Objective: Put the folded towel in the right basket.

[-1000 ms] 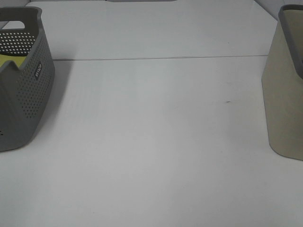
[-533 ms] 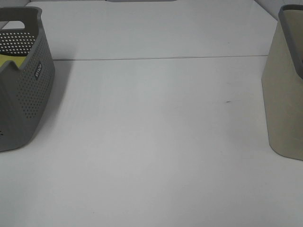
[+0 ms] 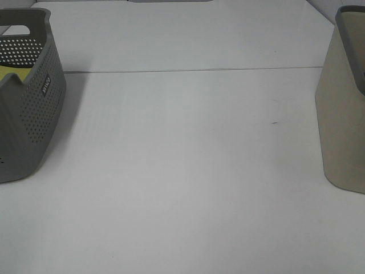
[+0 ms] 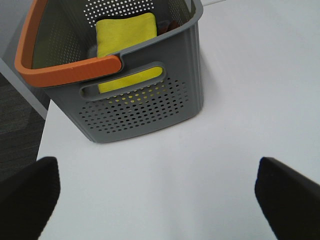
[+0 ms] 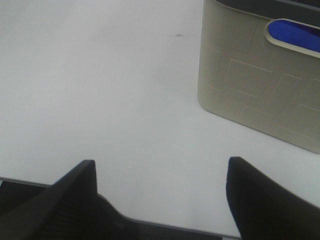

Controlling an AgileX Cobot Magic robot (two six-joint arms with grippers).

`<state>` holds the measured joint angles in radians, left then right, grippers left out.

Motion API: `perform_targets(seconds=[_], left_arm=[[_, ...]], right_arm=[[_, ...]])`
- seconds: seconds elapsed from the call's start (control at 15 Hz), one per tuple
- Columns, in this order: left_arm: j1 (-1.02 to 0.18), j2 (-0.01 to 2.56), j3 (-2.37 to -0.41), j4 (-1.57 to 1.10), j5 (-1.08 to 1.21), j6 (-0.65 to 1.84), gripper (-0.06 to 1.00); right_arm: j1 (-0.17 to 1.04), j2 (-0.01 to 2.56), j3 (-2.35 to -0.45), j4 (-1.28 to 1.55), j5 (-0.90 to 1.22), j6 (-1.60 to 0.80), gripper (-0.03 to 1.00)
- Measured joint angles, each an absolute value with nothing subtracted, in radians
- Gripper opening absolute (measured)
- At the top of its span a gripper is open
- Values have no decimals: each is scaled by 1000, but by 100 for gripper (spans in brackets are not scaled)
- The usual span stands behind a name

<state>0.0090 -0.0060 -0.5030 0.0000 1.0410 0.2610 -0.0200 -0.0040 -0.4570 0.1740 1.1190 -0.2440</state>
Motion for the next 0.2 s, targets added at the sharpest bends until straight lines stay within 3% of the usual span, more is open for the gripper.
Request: perform_targets(seconds=[0.2], left_arm=[[9, -6, -503, 0, 1041, 261, 99]], right_arm=[[-20, -4, -457, 174, 1119, -244, 71]])
